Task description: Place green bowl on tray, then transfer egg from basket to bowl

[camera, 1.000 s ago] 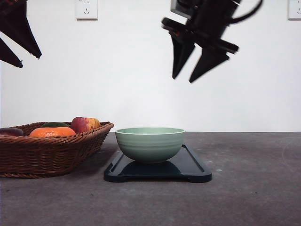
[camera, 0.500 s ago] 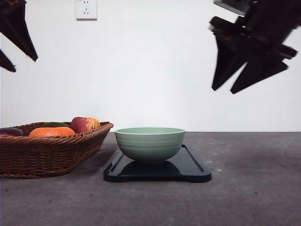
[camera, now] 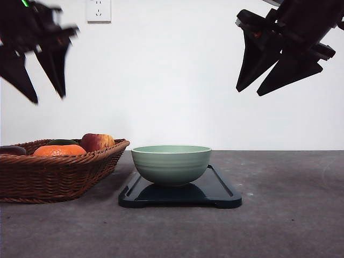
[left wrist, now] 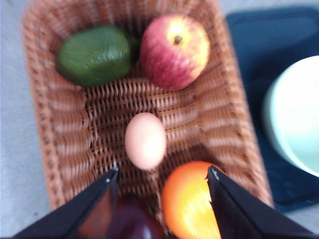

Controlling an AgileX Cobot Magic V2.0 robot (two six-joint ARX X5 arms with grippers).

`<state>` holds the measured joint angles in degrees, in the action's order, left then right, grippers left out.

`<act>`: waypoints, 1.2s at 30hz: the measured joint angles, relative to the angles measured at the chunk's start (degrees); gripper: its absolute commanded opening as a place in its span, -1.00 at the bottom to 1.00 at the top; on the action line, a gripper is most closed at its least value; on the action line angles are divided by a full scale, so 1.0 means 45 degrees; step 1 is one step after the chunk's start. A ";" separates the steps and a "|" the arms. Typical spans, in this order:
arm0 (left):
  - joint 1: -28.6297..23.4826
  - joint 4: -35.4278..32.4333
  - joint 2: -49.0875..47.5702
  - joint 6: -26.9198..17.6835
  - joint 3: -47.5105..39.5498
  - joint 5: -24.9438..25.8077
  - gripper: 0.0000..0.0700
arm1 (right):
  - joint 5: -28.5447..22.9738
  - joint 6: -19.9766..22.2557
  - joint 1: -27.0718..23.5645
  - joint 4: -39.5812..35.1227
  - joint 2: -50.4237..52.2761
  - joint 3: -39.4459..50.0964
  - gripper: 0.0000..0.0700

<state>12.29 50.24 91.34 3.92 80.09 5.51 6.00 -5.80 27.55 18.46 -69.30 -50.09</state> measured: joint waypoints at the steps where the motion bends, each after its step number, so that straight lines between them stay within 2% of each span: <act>1: 0.0056 -0.0035 0.0335 0.0021 0.0069 -0.0154 0.14 | -0.0002 0.0000 0.0000 -0.0002 0.0000 0.0000 -0.21; 4: 0.0162 -0.0066 0.1229 0.0064 0.0233 -0.0482 0.27 | 0.0000 0.0000 0.0000 -0.0002 0.0000 0.0000 -0.21; 18: 0.0167 -0.0853 0.3838 0.0331 0.0335 -0.0601 0.25 | 0.0000 0.0000 0.0000 -0.0005 0.0000 0.0000 -0.21; 26: 0.0167 -0.1269 0.4003 0.0331 0.0335 -0.0601 0.22 | 0.0000 0.0000 0.0000 -0.0005 0.0000 0.0000 -0.21; 28: 0.0167 -0.1281 0.4004 0.0331 0.0335 -0.0601 0.11 | 0.0000 0.0000 0.0000 -0.0005 0.0000 0.0000 -0.21; 31: 0.0167 -0.1273 0.4004 0.0331 0.0335 -0.0601 -0.17 | 0.0000 0.0000 0.0000 -0.0005 0.0000 0.0000 -0.21; 36: 0.0167 -0.1268 0.4004 0.0336 0.0335 -0.0601 -0.41 | 0.0000 0.0000 0.0000 -0.0005 0.0000 0.0000 -0.21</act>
<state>13.04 44.53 109.36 5.43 81.60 2.81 6.00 -5.80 27.55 18.44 -69.30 -50.09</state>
